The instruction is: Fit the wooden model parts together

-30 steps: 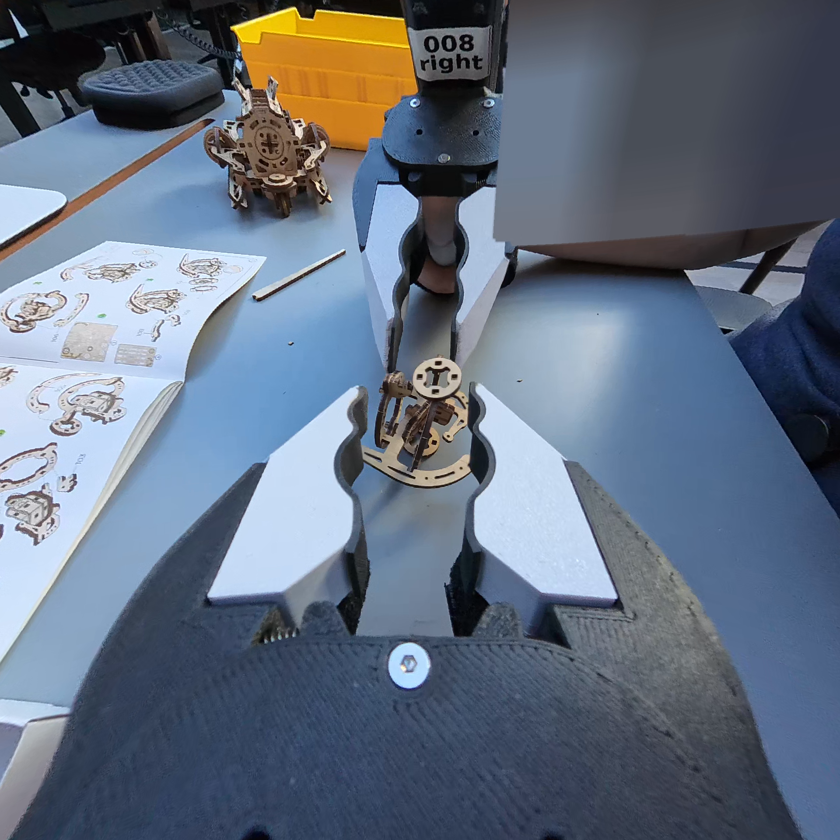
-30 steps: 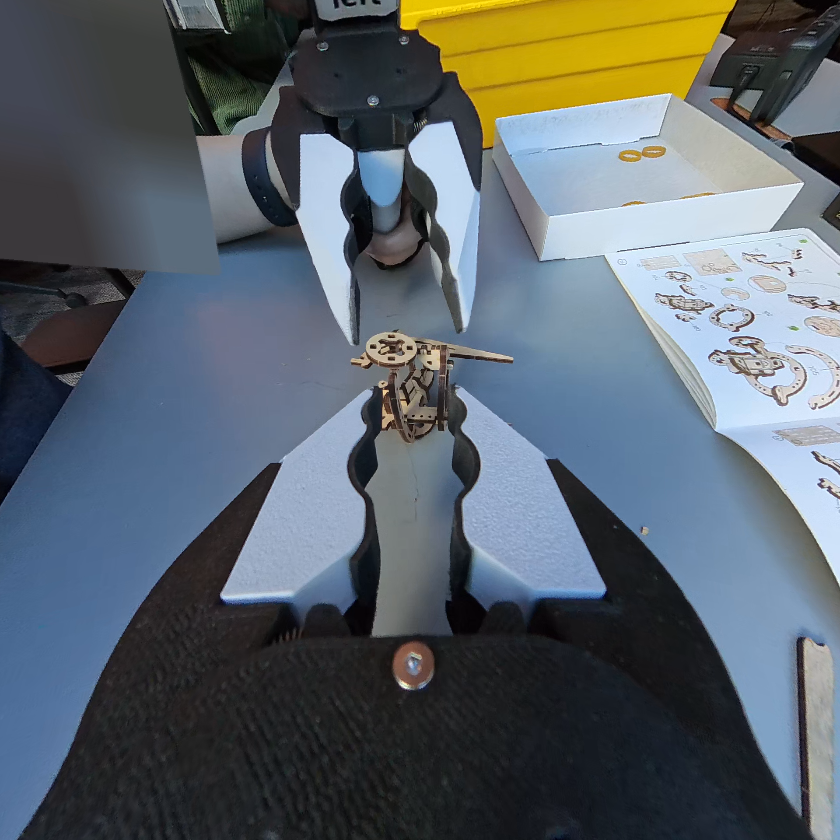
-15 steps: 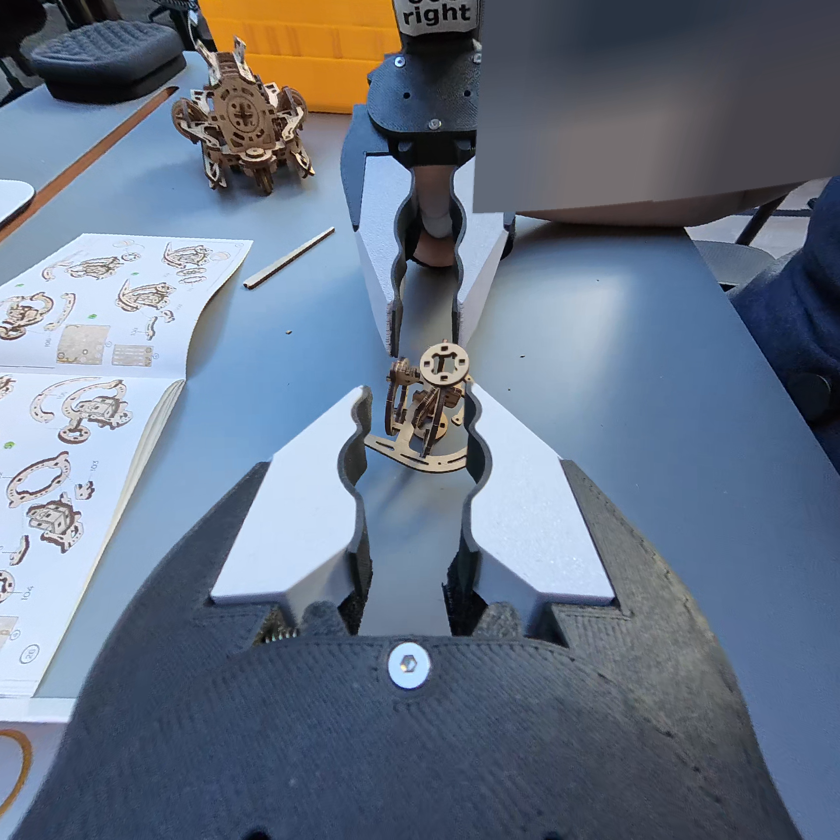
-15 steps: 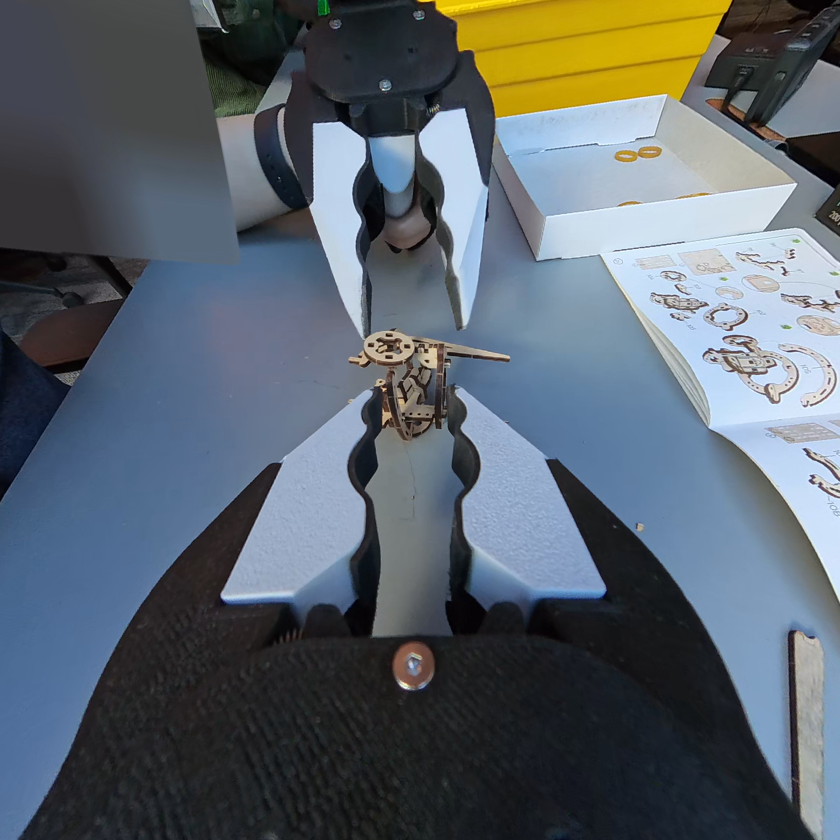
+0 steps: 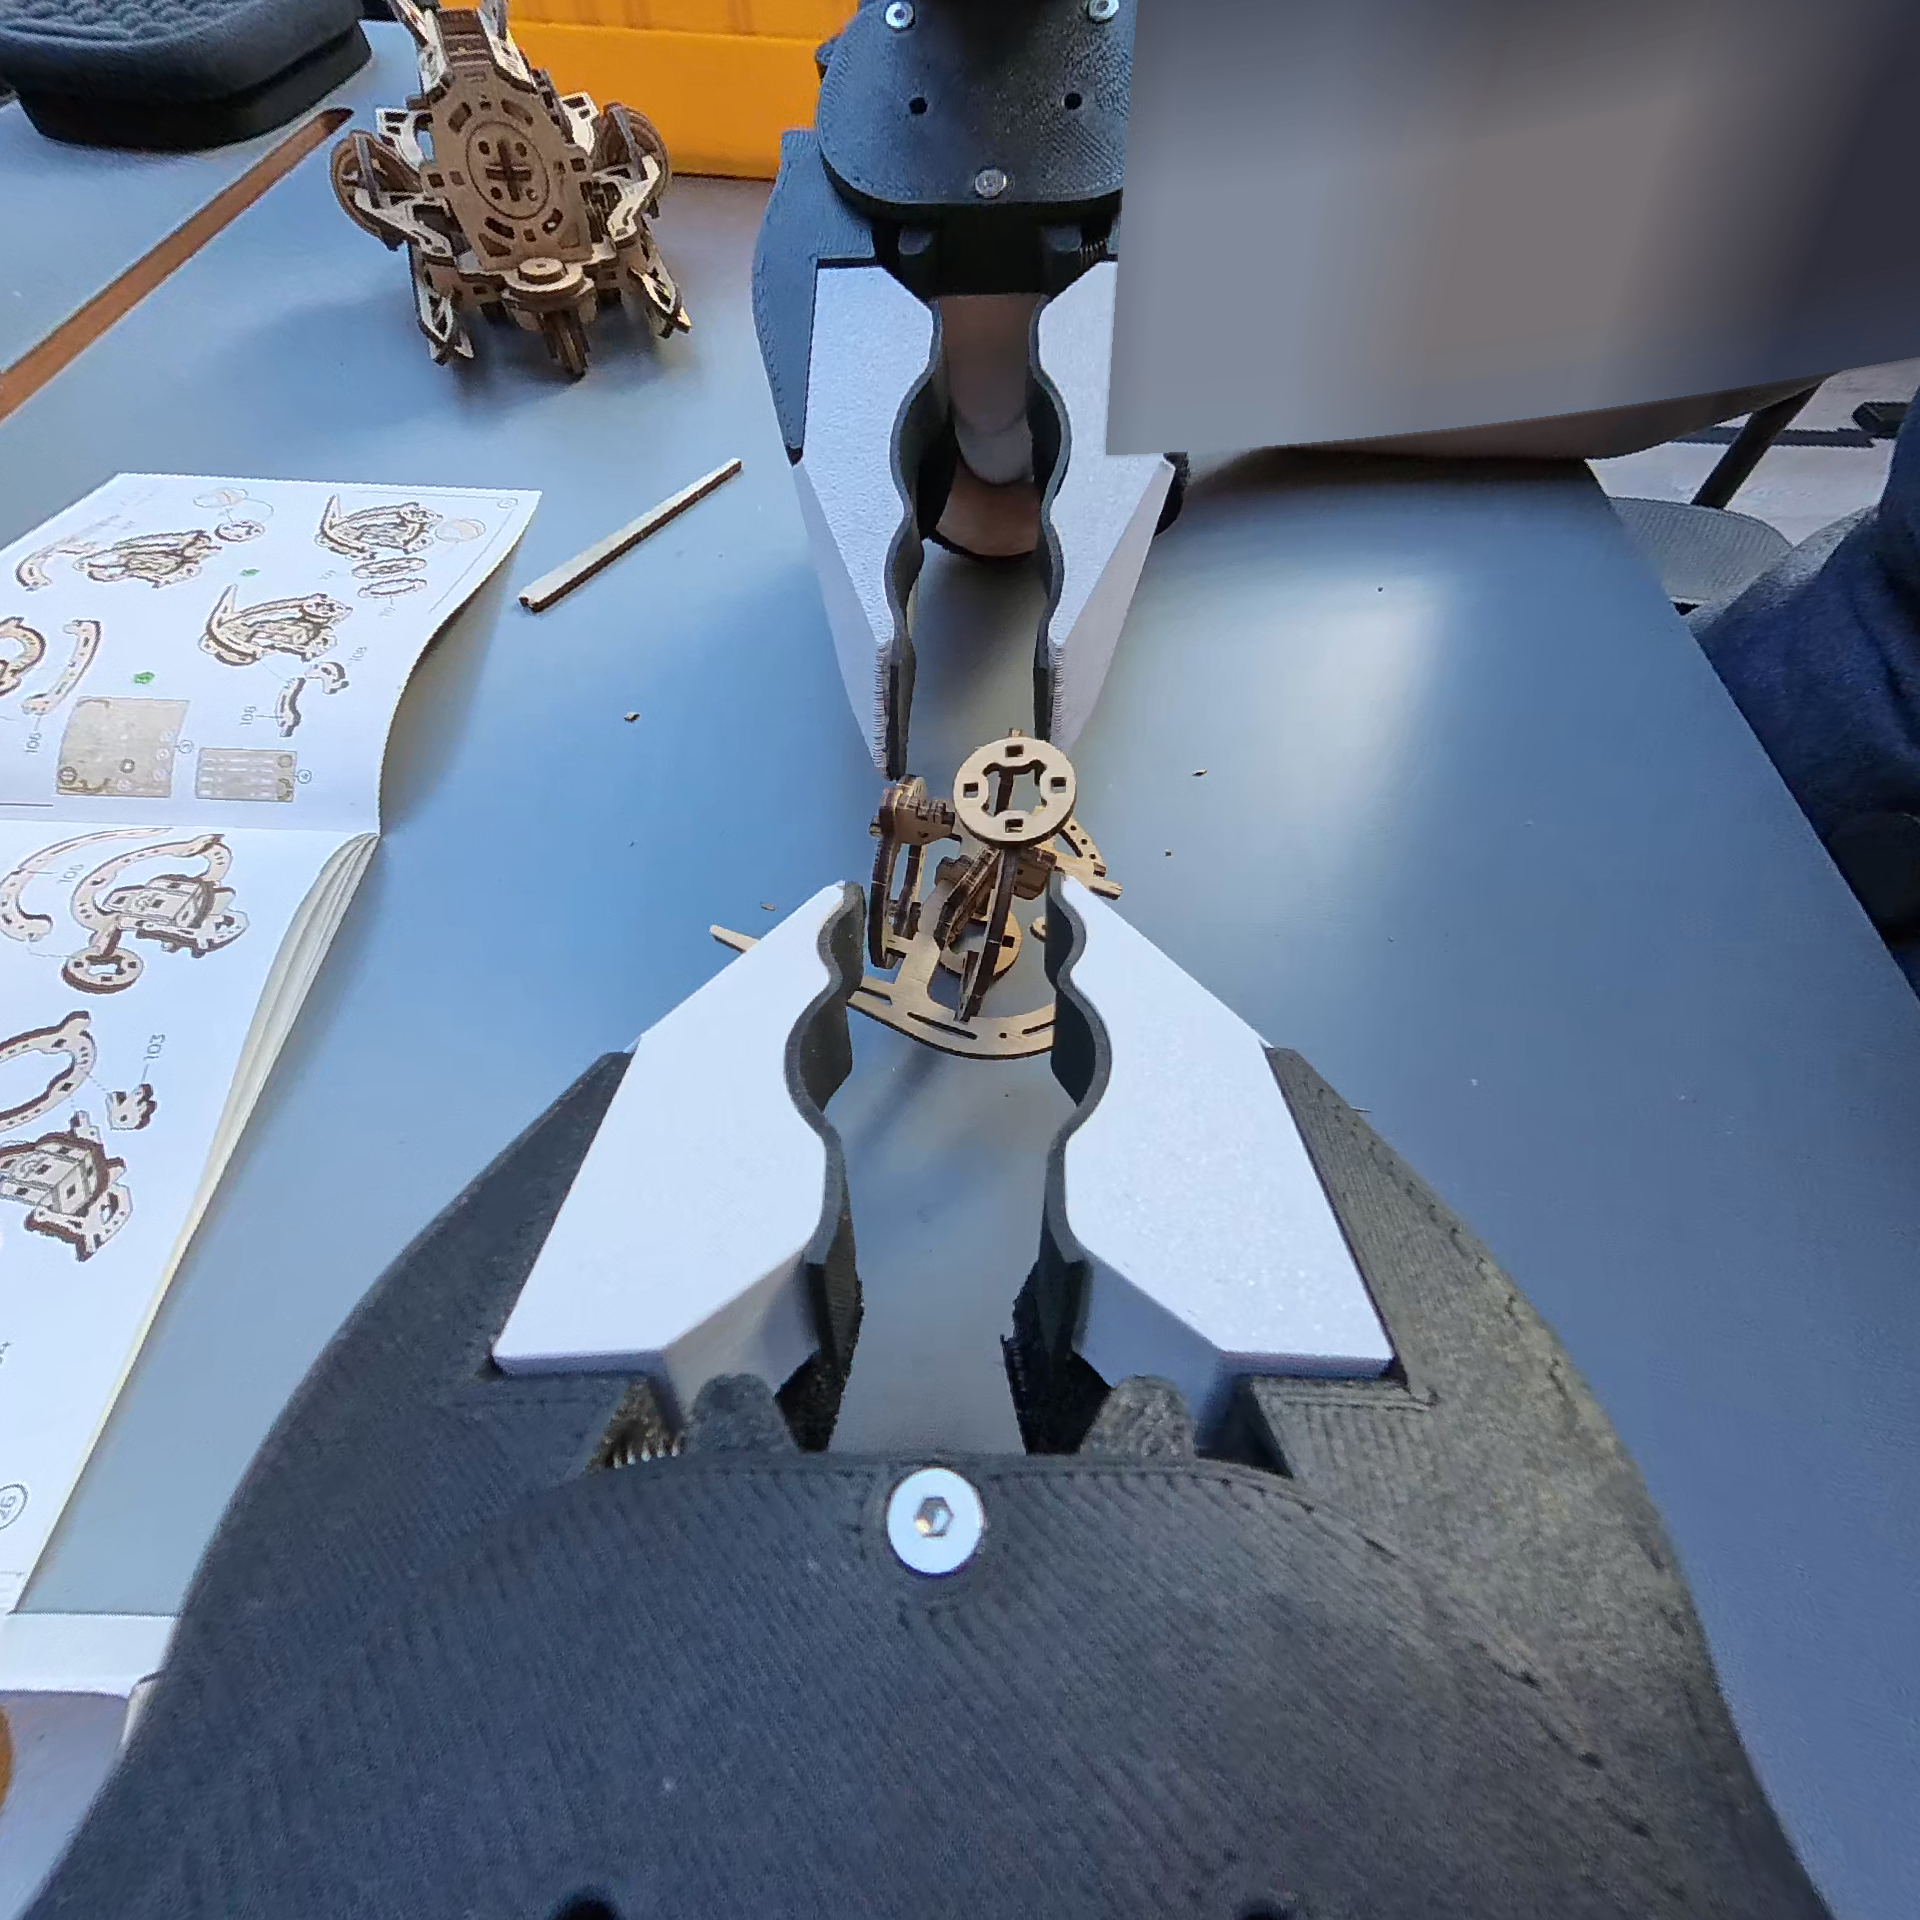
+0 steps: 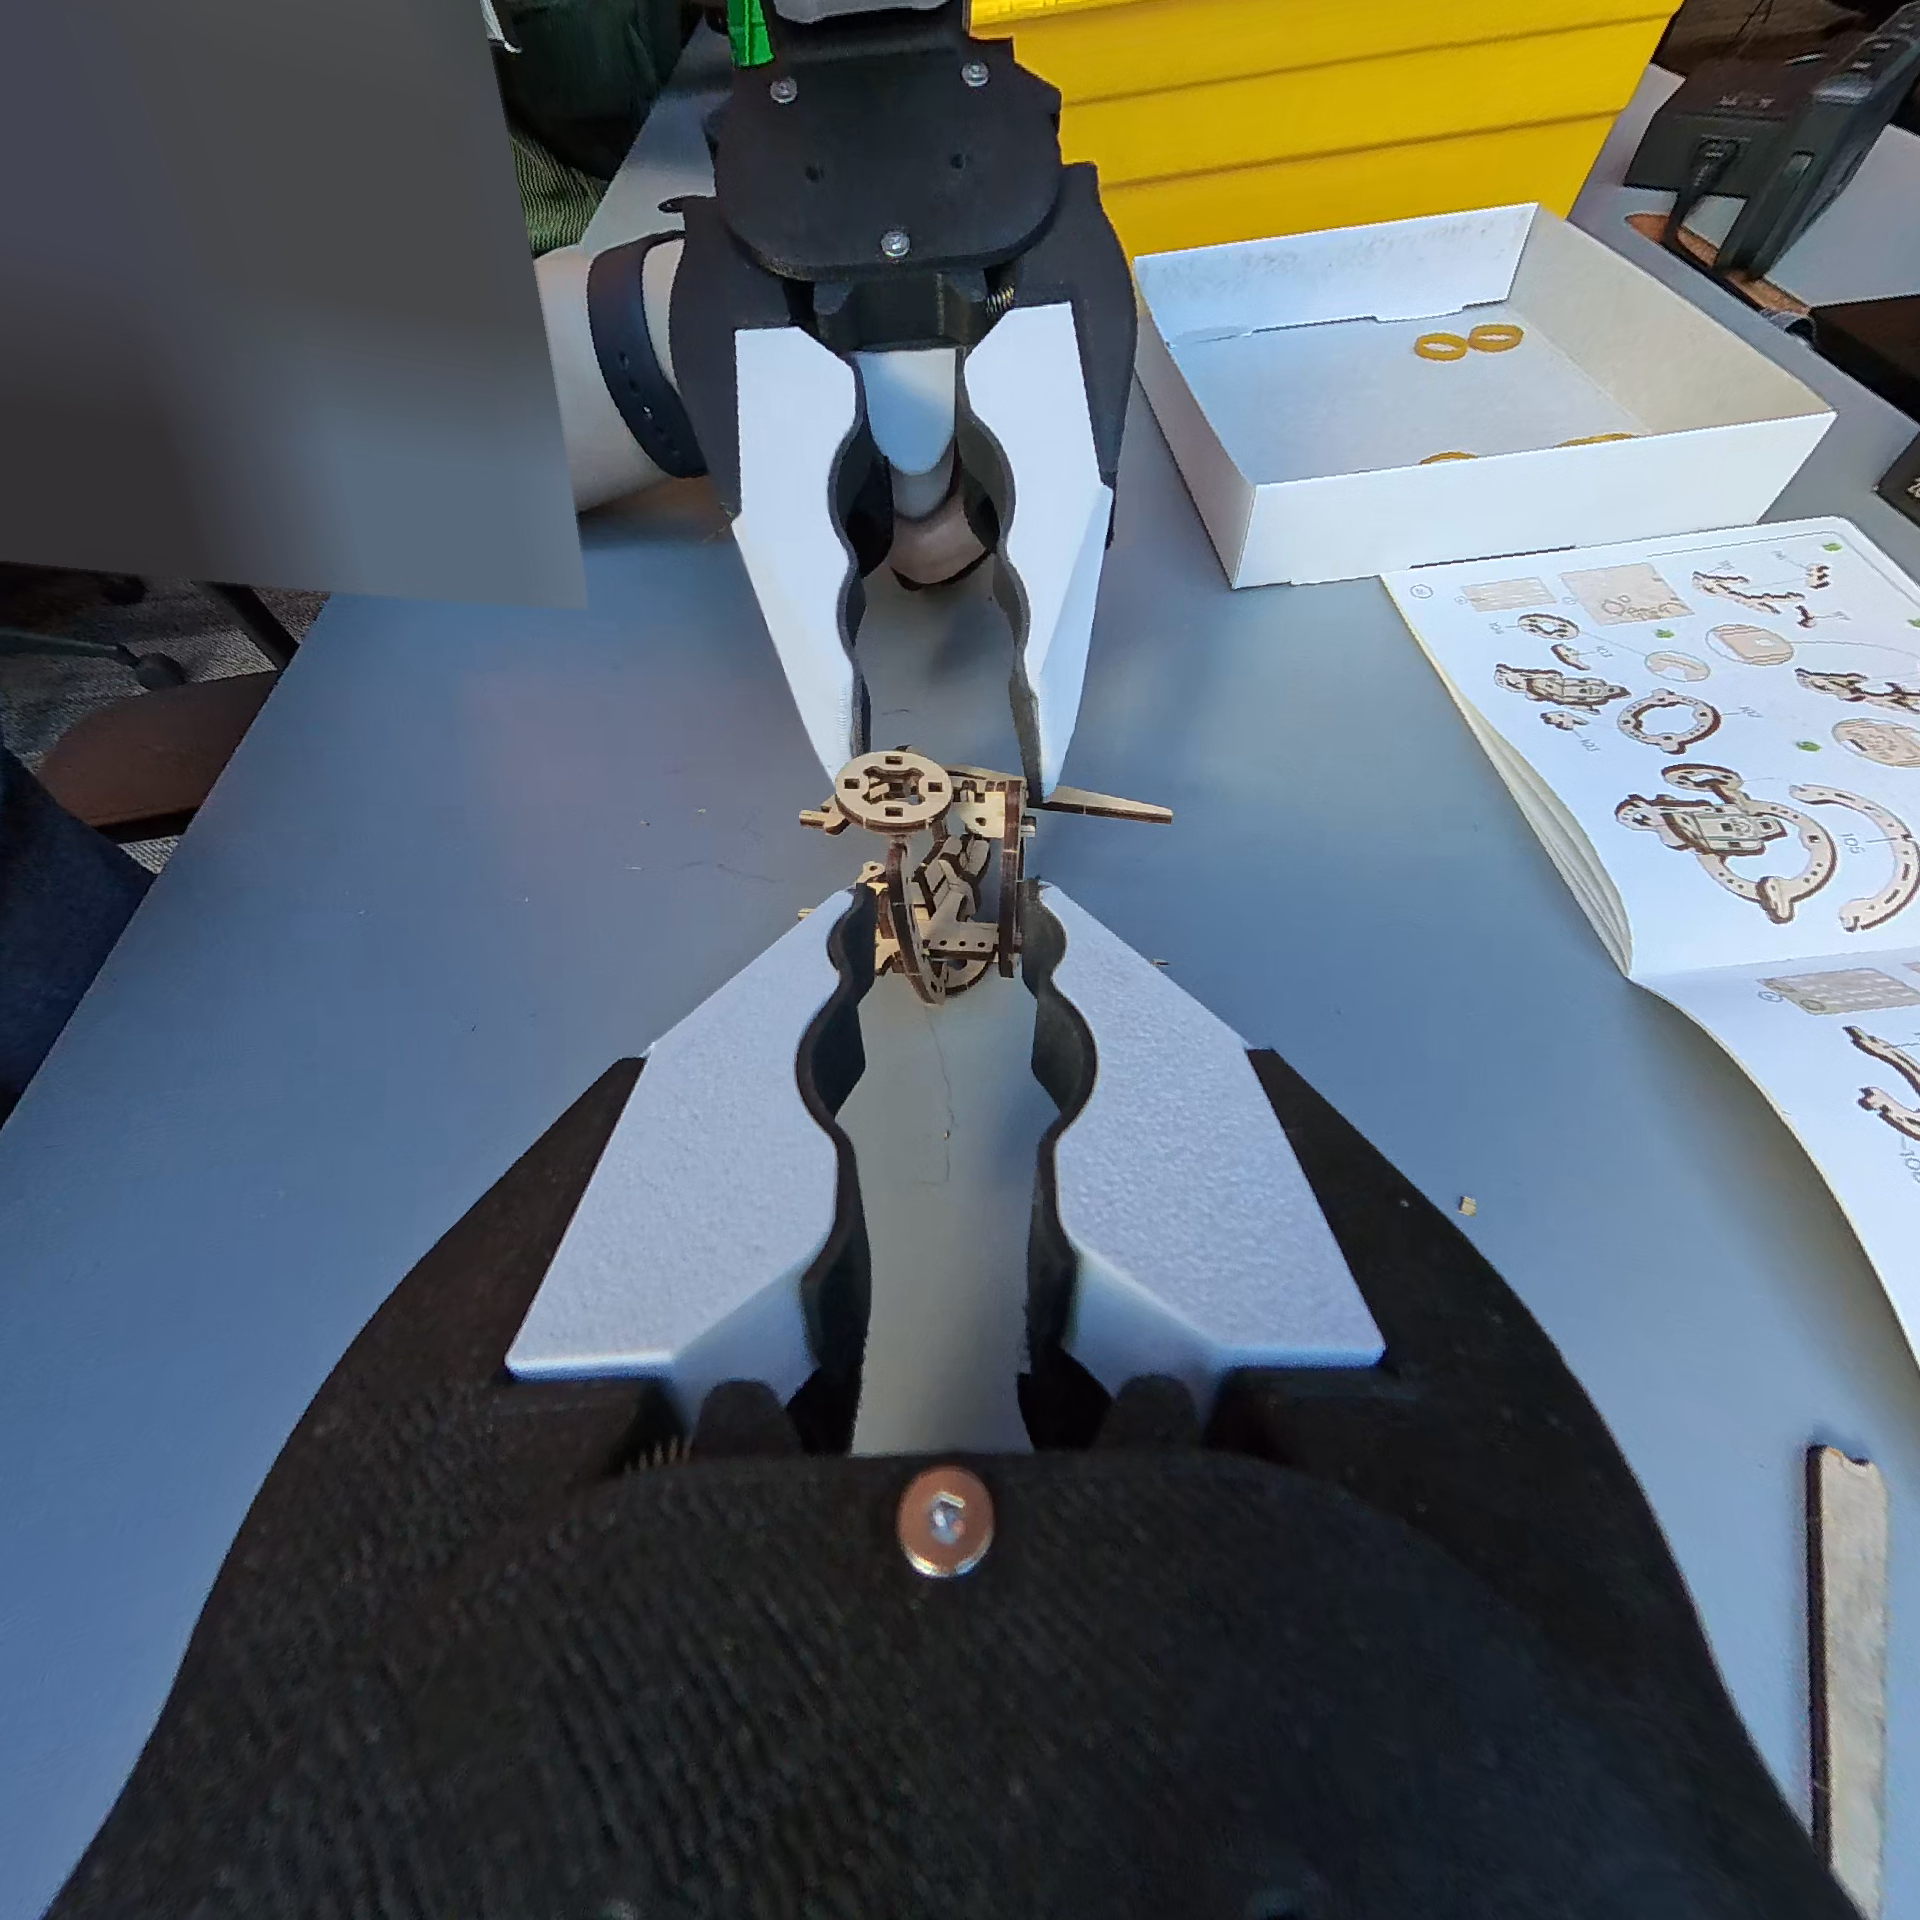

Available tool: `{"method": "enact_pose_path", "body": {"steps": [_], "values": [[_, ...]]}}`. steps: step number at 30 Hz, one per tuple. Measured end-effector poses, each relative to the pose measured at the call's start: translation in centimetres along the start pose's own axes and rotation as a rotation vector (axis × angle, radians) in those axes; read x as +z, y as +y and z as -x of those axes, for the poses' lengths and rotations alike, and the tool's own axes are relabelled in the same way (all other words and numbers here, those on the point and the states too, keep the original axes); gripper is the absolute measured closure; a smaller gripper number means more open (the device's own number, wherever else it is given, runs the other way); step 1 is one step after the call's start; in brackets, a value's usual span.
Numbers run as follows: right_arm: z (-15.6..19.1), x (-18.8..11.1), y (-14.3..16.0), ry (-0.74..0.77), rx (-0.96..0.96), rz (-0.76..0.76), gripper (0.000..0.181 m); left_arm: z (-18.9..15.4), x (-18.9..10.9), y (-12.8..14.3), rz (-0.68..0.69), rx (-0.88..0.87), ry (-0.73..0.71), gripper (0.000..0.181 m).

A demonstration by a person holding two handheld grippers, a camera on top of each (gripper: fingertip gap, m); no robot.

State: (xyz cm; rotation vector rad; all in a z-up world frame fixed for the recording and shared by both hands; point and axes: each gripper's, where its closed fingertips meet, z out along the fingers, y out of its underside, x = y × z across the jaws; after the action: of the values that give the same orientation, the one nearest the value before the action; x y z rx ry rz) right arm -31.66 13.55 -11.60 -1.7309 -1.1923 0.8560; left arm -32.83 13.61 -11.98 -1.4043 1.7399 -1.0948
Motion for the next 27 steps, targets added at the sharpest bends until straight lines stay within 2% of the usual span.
{"method": "enact_pose_path", "body": {"steps": [13,18,23,27], "values": [[0.0,0.0,-0.1,0.008,-0.009,0.003,0.156,0.0,0.0,0.0,-0.002,0.005,-0.004,0.151],[0.0,-0.3,-0.1,0.008,-0.007,0.003,0.155,0.0,0.0,0.1,0.003,-0.007,-0.003,0.146],[0.3,-1.3,-2.4,0.032,0.033,-0.064,0.151,0.1,-0.5,-0.2,0.001,-0.014,-0.033,0.139],[1.0,-0.4,-2.9,0.045,0.037,-0.052,0.151,0.4,-1.4,-0.6,-0.012,-0.015,-0.097,0.14]]}}
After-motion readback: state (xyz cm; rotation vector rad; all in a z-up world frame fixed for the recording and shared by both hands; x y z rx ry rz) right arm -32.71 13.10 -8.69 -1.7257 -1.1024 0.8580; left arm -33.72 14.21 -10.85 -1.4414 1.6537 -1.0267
